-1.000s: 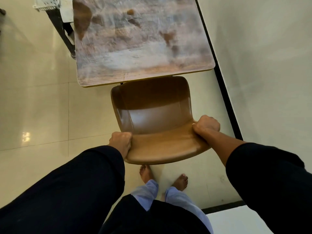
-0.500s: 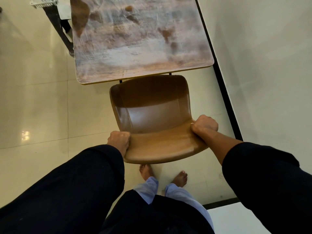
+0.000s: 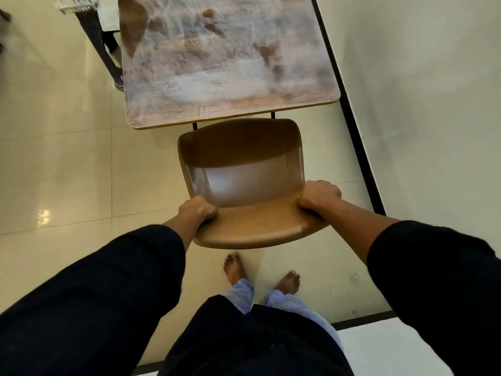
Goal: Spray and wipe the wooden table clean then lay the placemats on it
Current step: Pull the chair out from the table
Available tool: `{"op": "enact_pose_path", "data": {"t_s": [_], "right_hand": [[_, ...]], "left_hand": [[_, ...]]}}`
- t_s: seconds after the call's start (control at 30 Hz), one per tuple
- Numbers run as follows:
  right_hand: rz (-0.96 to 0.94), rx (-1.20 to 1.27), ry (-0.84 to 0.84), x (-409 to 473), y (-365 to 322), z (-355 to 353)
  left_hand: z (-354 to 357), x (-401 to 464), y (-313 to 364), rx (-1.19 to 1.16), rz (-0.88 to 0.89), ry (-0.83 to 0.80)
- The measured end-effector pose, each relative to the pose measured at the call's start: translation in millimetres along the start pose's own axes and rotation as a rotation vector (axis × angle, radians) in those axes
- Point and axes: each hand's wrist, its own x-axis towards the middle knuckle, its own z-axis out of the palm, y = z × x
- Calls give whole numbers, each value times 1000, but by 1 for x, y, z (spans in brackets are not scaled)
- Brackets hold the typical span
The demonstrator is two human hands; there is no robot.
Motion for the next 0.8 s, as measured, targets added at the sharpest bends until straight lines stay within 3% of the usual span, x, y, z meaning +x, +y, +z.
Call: {"op": "enact_pose_path", "data": {"t_s": [0.17, 0.4, 0.5, 0.63, 0.8], "right_hand": [[-339, -40, -57, -32, -4, -5], [-704, 115, -92, -80, 11, 1], [-771, -64, -55, -88, 26, 5], [-775, -115, 207, -89, 40, 20], [-782, -92, 360, -95, 42, 27]], "left_hand": [[8, -27, 9, 196, 292, 28], [22, -97, 27, 242, 717, -72], [36, -107, 21, 484, 762, 112], [56, -111, 10, 539, 770, 395], [60, -117, 10, 501, 757, 448]]}}
